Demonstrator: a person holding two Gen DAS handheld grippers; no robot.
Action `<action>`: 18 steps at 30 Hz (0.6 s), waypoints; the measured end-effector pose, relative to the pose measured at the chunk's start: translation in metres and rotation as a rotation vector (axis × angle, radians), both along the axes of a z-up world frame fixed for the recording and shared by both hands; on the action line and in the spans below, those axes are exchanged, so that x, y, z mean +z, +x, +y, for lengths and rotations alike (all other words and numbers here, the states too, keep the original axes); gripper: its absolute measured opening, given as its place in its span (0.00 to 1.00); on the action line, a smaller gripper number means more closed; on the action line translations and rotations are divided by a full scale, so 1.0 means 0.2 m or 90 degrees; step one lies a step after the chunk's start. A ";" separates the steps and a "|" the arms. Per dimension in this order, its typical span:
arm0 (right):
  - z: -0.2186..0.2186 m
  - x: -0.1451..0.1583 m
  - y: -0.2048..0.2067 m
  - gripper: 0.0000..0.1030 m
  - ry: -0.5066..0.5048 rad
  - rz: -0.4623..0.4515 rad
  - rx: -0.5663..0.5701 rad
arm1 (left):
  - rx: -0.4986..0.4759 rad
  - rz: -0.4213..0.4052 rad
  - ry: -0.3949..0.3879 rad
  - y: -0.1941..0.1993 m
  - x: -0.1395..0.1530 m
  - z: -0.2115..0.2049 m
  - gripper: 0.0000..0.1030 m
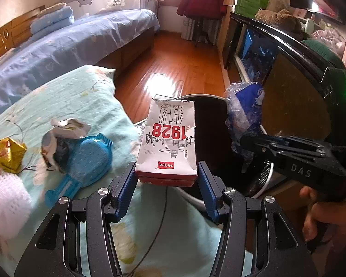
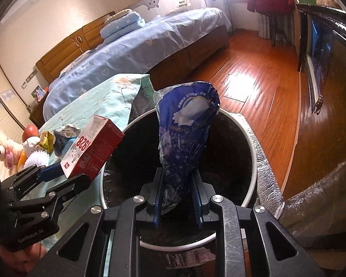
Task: Collect trash
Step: 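Carry both items over the trash bin and open both tools to drop them, then move both open tools back over the items on the bed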
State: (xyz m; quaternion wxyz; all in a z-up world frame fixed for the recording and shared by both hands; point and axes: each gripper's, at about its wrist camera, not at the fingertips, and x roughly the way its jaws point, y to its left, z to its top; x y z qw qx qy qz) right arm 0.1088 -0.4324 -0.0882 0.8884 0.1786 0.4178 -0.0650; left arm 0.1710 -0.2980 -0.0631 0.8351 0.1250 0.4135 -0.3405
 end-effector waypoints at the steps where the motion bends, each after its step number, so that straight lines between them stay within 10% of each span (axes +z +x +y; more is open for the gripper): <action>1: -0.01 0.00 0.00 0.22 0.001 0.002 0.000 | -0.001 -0.001 -0.001 0.00 0.00 -0.01 0.50; 18: 0.06 0.02 -0.04 0.74 0.022 -0.014 -0.006 | 0.061 -0.019 -0.026 -0.11 0.01 0.29 0.71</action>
